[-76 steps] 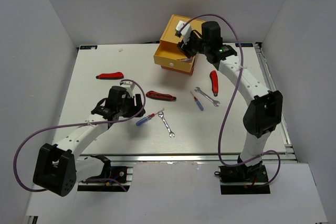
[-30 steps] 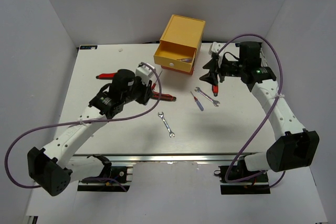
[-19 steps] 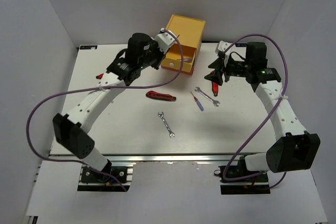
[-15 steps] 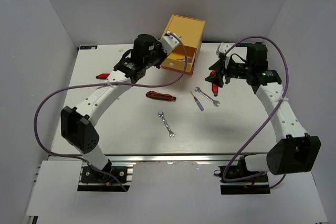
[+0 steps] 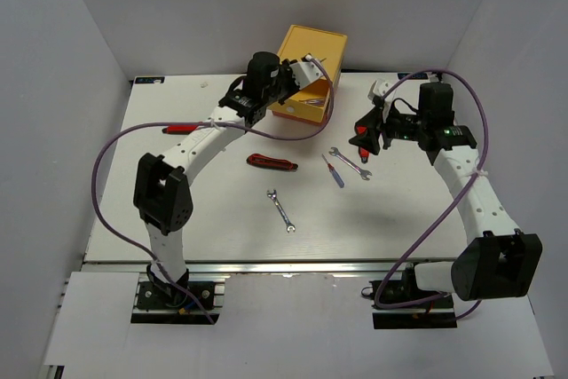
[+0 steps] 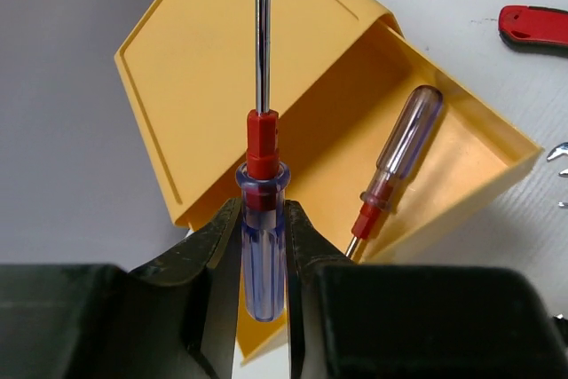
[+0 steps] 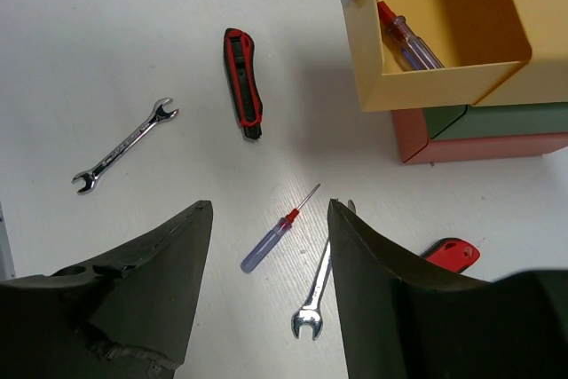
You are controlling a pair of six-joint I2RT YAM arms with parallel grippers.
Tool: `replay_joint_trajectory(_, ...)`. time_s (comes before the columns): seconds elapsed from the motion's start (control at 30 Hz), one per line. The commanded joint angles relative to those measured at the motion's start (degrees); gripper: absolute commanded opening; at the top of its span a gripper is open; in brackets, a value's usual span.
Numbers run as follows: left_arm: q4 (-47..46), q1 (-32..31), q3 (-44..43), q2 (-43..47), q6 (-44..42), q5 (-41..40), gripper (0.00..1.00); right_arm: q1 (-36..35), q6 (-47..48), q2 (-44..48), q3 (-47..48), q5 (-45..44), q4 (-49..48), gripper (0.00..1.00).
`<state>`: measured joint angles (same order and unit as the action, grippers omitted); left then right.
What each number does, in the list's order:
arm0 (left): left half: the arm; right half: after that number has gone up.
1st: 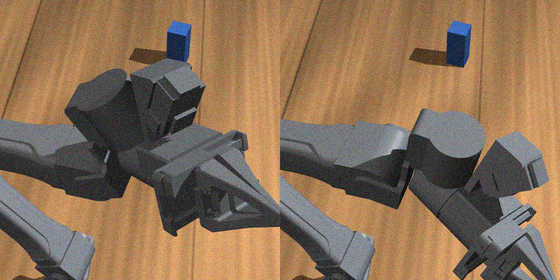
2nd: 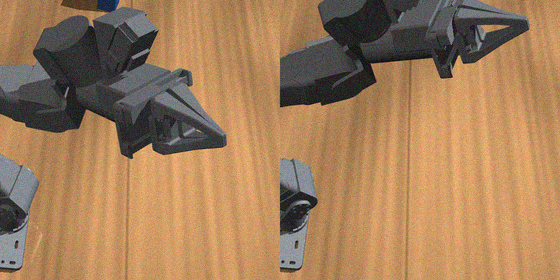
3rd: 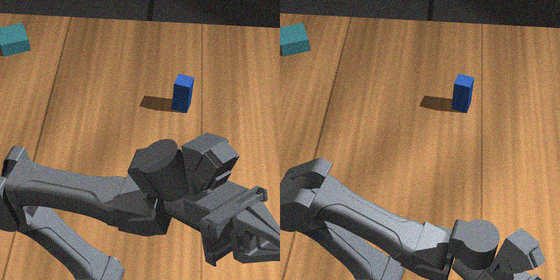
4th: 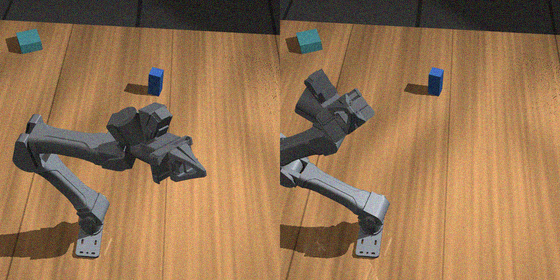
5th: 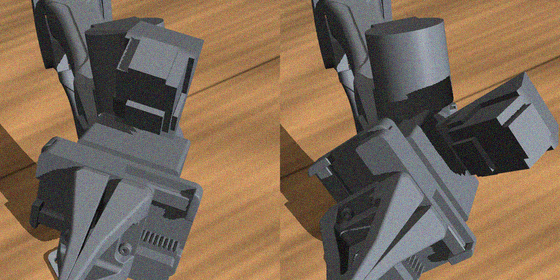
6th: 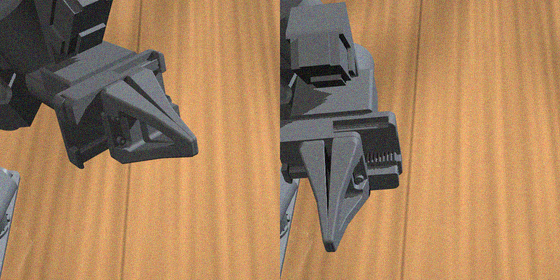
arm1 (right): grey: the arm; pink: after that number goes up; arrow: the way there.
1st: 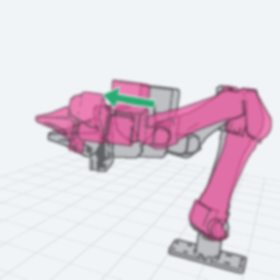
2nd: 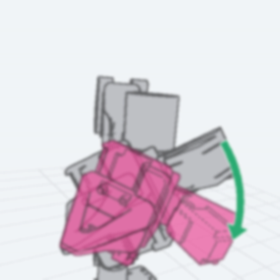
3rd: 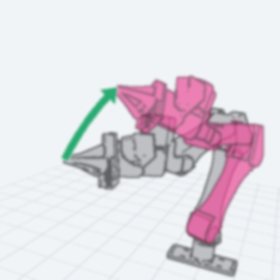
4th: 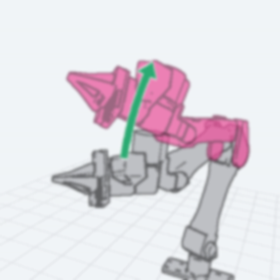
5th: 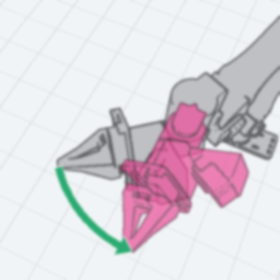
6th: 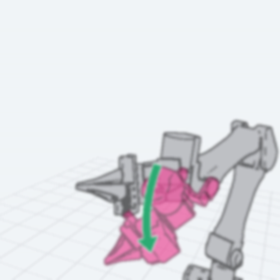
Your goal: Sort the tools into containers
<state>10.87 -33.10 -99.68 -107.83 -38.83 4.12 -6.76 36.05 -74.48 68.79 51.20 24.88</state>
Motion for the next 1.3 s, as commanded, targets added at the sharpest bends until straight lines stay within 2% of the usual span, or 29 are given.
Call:
replay_joint_trajectory(0.0, 0.28, 0.49, -4.55, -1.06, -2.13, 2.12, 0.08, 0.44, -0.63, 1.7, -0.5, 1.53, -1.86, 0.62)
replay_joint_trajectory(0.07, 0.55, 0.41, -5.09, -1.68, -2.22, 2.12, 0.13, 0.61, -0.63, 1.7, -0.68, 1.62, -2.03, 0.62)
replay_joint_trajectory(0.13, 0.38, 0.49, -4.56, -1.68, -2.13, 1.86, 0.26, 0.7, -0.63, 1.7, -0.77, 1.53, -2.12, 0.62)
replay_joint_trajectory(0.17, 0.03, 0.41, -3.95, -1.51, -2.13, 1.68, 0.38, 0.79, -0.63, 1.7, -0.85, 1.71, -2.29, 0.62)
replay_joint_trajectory(0.2, -0.15, 0.49, -3.6, -1.24, -2.04, 1.51, 0.44, 0.88, -0.72, 1.62, -0.94, 1.8, -2.3, 0.62)
replay_joint_trajectory(0.27, -0.33, 0.49, -3.24, -1.07, -1.95, 0.98, 0.51, 0.88, -0.81, 1.53, -1.12, 1.97, -2.47, 0.62)
replay_joint_trajectory(0.5, -2.7, 0.49, -3.94, -0.71, -0.99, -0.69, 0.53, 0.96, -0.46, 1.0, -1.03, 2.41, -2.39, 0.62)
replay_joint_trajectory(0.63, -5.77, 0.41, -4.39, 0.34, 1.91, -1.48, 0.54, 0.96, 3.05, 0.48, -0.68, 3.11, 0.33, 0.61)
replay_joint_trajectory(0.7, -8.75, 0.41, -4.12, 2.09, 3.84, -3.23, 0.53, 0.96, 6.65, -0.49, -0.33, 4.08, 2.53, 0.59)
replay_joint_trajectory(0.8, -13.15, 0.41, -2.02, 6.39, 9.98, -10.41, 0.32, 0.26, 6.58, -4.7, 0.37, -1.43, 3.32, 0.54)
replay_joint_trajectory(0.83, -13.86, 0.49, -0.97, 7.88, 14.61, -13.06, 0.28, -0.09, 6.4, -6.36, 1.85, -3.89, 4.2, 0.53)
replay_joint_trajectory(0.87, -14.47, 0.76, 1.83, 9.64, 17.53, -15.87, 0.16, -0.87, 6.49, -10.73, 3.09, -8.96, 5.77, 0.53)
replay_joint_trajectory(0.9, -14.74, 1.02, 3.6, 13.57, 24.61, -22.42, 0.14, -1.14, 6.49, -12.78, 4.23, -10.93, 9.01, 0.52)
replay_joint_trajectory(0.93, -14.48, 2.15, 5.62, 15.79, 28.33, -24.92, 0.14, -1.41, 5.7, -14.45, 4.76, -12.42, 9.56, 0.52)
replay_joint_trajectory(1.0, -11.32, 4.61, 12.29, 22.71, 37.11, -27.66, 0.39, -2.81, 4.03, -17.36, 3.46, -16.73, 9.4, 0.54)
replay_joint_trajectory(1.03, -8.88, 7.93, 14.84, 24.93, 47.34, -29.94, 0.54, -3.77, -0.15, -17.63, 2.15, -18.75, 6.09, 0.55)
replay_joint_trajectory(1.1, -1.93, 12.25, 22.31, 28.89, 55.93, -28.3, 0.8, -7.37, -3.96, -17.98, -2.16, -24.81, 2.64, 0.6)
replay_joint_trajectory(1.13, 0.09, 16.36, 25.12, 32.3, 61.8, -26.55, 0.84, -8.43, -8.58, -17.81, -3.57, -26.57, -1.55, 0.61)
replay_joint_trajectory(1.2, 3.44, 19.55, 33.97, 35.57, 66.32, -22.85, 0.92, -11.68, -12.74, -17.89, -7.08, -30.97, -5.35, 0.65)
replay_joint_trajectory(1.27, 3.11, 22.72, 39.8, 40.14, 72.12, -19.96, 0.95, -14.49, -17.15, -19.38, -8.23, -36.4, -9.48, 0.66)
